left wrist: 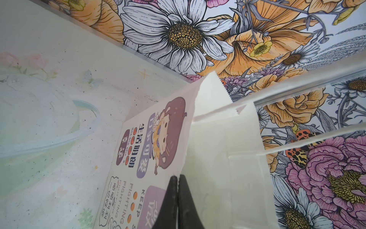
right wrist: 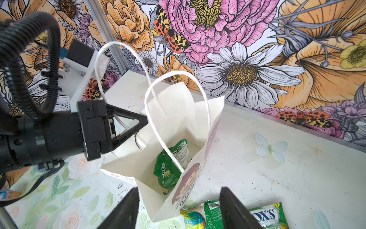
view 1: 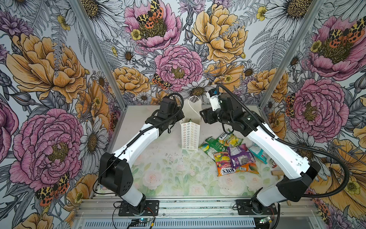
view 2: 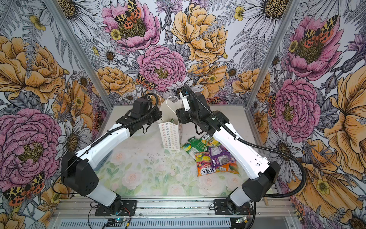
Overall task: Place the snacks into the paper bag
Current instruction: Pick up the snack.
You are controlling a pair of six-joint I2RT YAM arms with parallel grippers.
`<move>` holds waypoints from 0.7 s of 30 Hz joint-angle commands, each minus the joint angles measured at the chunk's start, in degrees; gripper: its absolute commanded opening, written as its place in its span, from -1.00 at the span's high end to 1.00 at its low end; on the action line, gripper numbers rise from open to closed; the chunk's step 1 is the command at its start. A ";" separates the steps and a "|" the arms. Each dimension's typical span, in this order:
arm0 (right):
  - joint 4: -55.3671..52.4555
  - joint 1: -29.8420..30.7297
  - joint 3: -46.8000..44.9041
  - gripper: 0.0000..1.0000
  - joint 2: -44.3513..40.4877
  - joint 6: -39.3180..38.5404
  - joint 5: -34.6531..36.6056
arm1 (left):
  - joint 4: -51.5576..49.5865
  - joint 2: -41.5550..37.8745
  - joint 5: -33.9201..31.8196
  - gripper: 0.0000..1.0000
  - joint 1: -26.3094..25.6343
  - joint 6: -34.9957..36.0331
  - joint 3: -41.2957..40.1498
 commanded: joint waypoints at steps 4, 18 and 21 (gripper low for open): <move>-2.65 -2.87 -4.10 -0.40 -6.67 1.01 -3.53 | 1.01 0.49 1.06 0.97 -0.39 0.10 -0.21; -21.80 -4.12 -15.00 -0.63 -8.72 4.57 1.68 | 2.81 0.62 1.78 1.00 -0.13 -1.31 -1.72; -24.02 -4.19 -19.32 -0.68 -8.61 8.08 5.36 | 2.92 0.38 1.59 1.00 0.00 -1.40 -2.00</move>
